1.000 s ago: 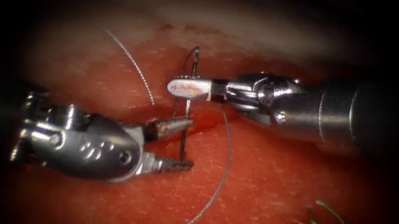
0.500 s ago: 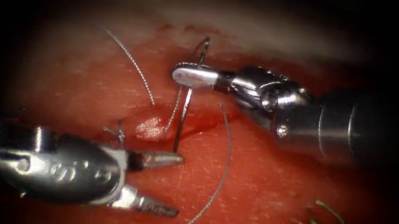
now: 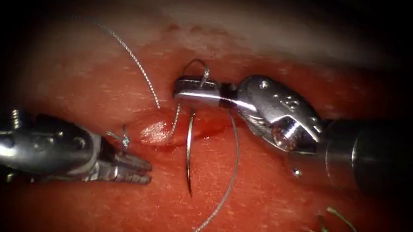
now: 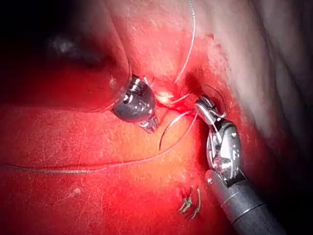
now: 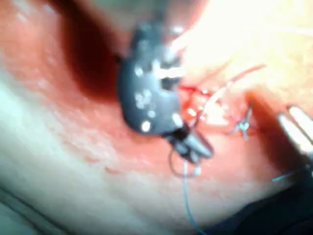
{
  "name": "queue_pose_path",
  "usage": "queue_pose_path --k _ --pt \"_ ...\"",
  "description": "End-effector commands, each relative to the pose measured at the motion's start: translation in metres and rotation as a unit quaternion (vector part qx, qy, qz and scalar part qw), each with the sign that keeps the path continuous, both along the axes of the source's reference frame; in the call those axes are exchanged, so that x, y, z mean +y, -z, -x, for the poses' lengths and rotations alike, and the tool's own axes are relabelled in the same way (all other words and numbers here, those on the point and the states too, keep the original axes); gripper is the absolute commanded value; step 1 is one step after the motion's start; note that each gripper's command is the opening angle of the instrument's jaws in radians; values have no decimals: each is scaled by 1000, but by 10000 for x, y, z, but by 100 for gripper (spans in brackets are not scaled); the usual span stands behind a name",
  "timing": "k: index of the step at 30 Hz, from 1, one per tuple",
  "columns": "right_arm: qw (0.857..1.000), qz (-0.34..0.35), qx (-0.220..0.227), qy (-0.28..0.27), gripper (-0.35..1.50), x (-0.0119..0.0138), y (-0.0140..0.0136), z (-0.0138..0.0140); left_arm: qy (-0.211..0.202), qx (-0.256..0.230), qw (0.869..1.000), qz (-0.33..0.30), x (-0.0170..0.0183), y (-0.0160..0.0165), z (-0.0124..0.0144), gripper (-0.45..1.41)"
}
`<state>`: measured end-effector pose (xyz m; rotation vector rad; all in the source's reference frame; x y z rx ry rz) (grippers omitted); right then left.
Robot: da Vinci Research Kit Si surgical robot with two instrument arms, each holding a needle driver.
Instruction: Wound Closure
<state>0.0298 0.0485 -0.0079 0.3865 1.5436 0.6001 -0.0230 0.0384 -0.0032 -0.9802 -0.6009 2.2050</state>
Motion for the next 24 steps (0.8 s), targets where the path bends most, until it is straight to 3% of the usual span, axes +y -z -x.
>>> queue_pose_path --k 1,5,11,24 --pt "1000 13 -1 -2 -35 -3 -6 -5 3 9 1000 -9 -6 -11 5 -6" --pt "999 41 0 -7 -35 -2 -1 -5 8 38 999 -29 -4 -30 2 1" --pt "998 60 -1 -10 -35 -2 3 -6 22 86 995 -55 19 -54 7 -4" --pt "997 80 -4 -11 -35 -2 4 -8 -5 159 984 -83 13 -99 20 2"
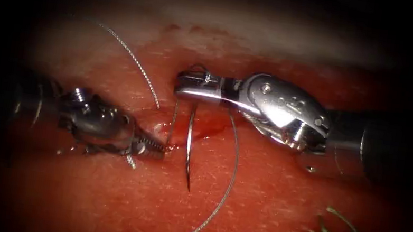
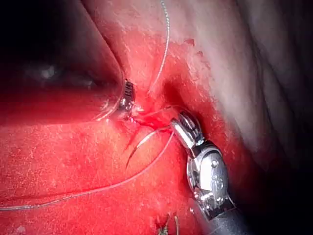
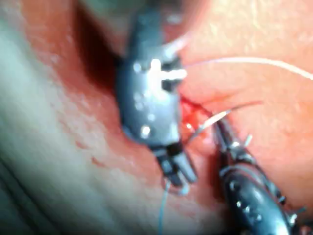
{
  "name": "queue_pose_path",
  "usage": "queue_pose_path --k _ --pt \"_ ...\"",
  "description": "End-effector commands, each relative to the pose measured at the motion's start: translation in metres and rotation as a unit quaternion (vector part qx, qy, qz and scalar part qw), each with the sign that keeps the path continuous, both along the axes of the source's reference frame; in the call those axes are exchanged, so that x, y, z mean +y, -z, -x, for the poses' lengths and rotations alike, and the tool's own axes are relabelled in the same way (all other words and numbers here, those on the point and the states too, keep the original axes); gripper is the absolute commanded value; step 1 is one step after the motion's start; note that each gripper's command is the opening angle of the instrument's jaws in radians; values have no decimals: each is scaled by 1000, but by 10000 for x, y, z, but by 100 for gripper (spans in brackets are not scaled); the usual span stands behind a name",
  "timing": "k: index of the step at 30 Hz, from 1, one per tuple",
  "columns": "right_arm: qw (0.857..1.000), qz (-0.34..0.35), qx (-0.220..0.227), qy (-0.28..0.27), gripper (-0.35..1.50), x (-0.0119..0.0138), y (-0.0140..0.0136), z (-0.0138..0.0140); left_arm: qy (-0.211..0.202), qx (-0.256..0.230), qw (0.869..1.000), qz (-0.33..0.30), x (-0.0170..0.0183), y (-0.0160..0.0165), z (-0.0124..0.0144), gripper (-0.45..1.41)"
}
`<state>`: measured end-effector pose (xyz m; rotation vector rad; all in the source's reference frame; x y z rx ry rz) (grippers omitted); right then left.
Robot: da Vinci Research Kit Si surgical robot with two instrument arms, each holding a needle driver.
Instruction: Wound Closure
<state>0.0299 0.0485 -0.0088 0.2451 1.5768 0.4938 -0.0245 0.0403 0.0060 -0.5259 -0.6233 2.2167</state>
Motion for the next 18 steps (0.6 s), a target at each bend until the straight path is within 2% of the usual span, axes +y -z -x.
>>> queue_pose_path --k 1,8,13,18 --pt "1000 4 0 0 -35 -3 -5 -8 2 3 1000 -3 -2 -11 4 3" --pt "1000 23 -2 -2 -35 -5 0 -13 -2 32 999 -22 0 -44 -2 -1" --pt "1000 28 0 -4 -35 -4 2 -13 -35 50 997 -50 -7 -57 0 -7" --pt "999 43 -2 -5 -35 -3 2 -13 -85 62 991 -85 -16 -62 6 -15"
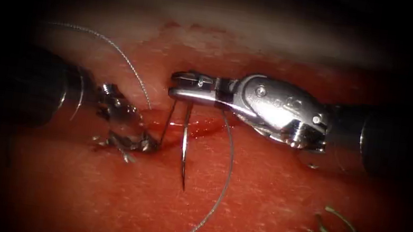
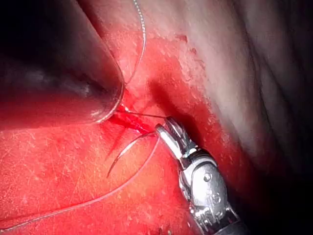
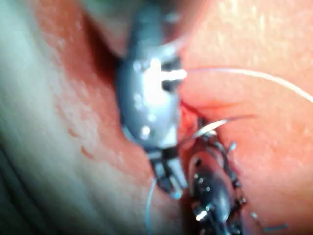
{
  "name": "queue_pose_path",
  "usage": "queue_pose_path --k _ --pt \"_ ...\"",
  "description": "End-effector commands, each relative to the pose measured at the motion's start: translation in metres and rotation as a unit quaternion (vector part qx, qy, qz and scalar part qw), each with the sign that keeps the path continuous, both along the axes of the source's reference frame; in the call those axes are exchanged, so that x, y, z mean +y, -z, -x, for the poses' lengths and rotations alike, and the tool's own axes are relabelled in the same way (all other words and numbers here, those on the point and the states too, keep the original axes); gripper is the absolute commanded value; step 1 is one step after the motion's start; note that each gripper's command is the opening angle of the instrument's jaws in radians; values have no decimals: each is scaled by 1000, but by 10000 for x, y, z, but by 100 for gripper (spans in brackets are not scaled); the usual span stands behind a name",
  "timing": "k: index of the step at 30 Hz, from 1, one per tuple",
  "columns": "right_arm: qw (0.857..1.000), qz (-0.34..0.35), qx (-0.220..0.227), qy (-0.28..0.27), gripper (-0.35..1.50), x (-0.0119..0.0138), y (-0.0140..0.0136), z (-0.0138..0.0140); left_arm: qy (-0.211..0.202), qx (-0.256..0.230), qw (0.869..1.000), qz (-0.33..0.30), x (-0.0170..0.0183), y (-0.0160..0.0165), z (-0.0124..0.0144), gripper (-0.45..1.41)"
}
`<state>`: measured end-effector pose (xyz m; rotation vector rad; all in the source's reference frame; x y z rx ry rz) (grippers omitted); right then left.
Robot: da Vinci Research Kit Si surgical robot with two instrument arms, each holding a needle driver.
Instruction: Wound Closure
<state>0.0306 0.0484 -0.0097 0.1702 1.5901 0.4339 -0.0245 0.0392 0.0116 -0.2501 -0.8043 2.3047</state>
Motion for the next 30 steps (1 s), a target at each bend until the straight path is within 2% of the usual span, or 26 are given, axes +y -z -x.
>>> queue_pose_path --k 1,3,11,15,20,30 --pt "1000 3 0 0 -35 -2 -7 -7 -7 -4 1000 -10 -6 -6 7 -14" --pt "1000 18 -1 -2 -35 1 -8 -9 -12 -1 1000 -28 -8 -6 12 0" --pt "998 62 -13 -18 -35 13 -31 -18 -8 -30 997 -72 -8 -6 28 4" --pt "997 71 -19 -26 -35 13 -48 -31 17 -75 994 -83 -6 11 31 9" --pt "995 95 -28 -31 -35 13 -50 -45 27 -91 992 -85 1 34 33 9" --pt "990 130 -49 -12 -35 -7 -67 -46 33 -101 991 -84 5 55 26 13"
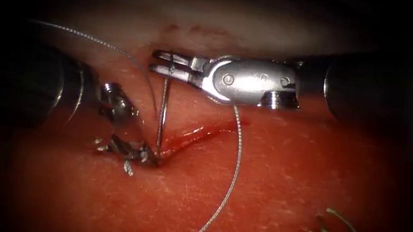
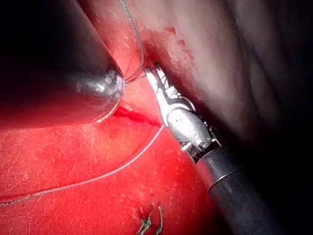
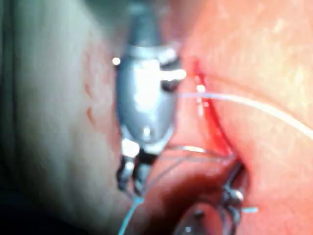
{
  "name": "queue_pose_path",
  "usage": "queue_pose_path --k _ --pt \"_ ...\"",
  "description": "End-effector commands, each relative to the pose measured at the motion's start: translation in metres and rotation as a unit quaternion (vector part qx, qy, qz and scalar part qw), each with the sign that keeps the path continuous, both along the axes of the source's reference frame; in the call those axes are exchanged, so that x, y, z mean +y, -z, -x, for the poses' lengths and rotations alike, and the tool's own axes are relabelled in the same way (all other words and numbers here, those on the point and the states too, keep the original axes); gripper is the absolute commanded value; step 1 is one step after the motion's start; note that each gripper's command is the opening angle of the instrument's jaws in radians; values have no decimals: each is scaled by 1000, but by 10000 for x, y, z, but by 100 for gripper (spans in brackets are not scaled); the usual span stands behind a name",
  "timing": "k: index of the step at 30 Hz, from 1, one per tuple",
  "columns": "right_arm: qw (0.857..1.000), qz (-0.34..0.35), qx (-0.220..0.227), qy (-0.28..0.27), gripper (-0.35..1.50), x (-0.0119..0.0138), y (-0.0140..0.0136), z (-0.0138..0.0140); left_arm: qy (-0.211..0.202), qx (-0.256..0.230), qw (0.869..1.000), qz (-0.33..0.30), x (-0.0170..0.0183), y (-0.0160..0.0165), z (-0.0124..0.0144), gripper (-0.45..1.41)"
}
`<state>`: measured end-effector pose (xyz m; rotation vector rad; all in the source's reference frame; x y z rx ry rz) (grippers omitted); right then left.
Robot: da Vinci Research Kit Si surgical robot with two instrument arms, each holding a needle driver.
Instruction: Wound Closure
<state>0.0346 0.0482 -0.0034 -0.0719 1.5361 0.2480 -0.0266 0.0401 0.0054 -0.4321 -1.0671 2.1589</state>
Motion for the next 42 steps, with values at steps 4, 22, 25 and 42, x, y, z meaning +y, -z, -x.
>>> queue_pose_path --k 4,22,25,42 --pt "1000 4 0 19 -35 -14 0 -2 -1 -1 1000 1 -5 -5 -4 13" --pt "997 61 -19 36 -35 -21 3 -5 10 -1 1000 8 -1 2 -1 12" --pt "997 64 -23 26 -35 -16 -1 -6 13 1 1000 8 -6 4 8 12" --pt "995 89 -33 31 -35 -19 -7 -9 15 -11 1000 10 -37 -1 14 11"
